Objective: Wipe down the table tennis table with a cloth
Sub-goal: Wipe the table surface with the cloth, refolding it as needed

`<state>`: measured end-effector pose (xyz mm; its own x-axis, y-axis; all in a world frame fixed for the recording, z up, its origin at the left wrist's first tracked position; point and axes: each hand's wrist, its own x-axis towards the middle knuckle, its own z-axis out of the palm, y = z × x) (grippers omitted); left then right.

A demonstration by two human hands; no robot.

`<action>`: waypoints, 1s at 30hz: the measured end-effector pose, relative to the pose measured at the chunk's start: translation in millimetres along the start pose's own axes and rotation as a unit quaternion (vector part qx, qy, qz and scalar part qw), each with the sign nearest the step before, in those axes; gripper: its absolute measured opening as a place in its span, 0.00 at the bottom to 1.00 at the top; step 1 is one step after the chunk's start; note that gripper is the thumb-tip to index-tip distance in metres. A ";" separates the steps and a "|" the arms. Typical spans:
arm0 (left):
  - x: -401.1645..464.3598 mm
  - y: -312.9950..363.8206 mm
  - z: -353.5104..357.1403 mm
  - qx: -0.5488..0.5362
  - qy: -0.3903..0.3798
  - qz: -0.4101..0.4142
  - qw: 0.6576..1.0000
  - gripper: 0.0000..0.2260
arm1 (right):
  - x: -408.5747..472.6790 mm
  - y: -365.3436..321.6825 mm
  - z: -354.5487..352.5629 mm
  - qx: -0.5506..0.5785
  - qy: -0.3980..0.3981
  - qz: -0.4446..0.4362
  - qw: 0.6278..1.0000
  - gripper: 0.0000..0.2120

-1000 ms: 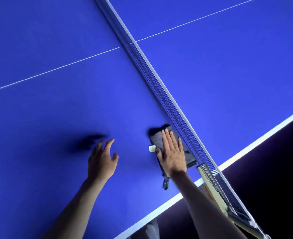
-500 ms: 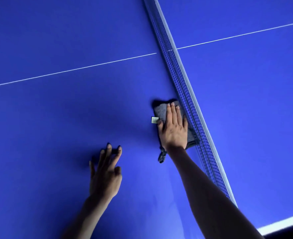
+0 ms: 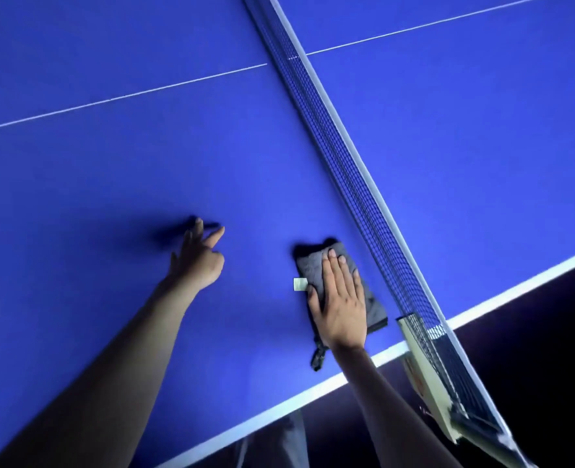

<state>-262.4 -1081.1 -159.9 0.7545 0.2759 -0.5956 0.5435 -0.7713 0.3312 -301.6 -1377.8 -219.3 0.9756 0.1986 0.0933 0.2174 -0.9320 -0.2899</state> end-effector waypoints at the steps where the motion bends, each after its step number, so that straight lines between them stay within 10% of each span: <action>1: -11.0 -4.3 0.1 0.005 0.017 0.012 1.000 0.30 | -27.4 0.1 -2.5 0.005 -0.003 0.004 1.000 0.32; 9: -78.5 -93.2 27.4 -0.006 0.057 -0.047 0.997 0.27 | -127.4 -32.4 -1.3 -0.009 -0.005 0.076 0.997 0.30; 24: -85.4 -120.0 47.5 0.048 0.113 -0.039 0.992 0.35 | 159.9 -120.2 62.0 -0.009 -0.002 -0.038 0.999 0.32; 30: -83.1 -123.4 39.3 0.013 0.069 -0.049 0.996 0.34 | 117.8 -118.1 65.0 0.004 0.001 -0.057 0.998 0.31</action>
<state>-406.6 -1031.4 -180.0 0.7431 0.4254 -0.5165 0.6081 -0.7514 0.2560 -210.4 -1224.6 -236.1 0.9444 0.3029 0.1276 0.3274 -0.9010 -0.2847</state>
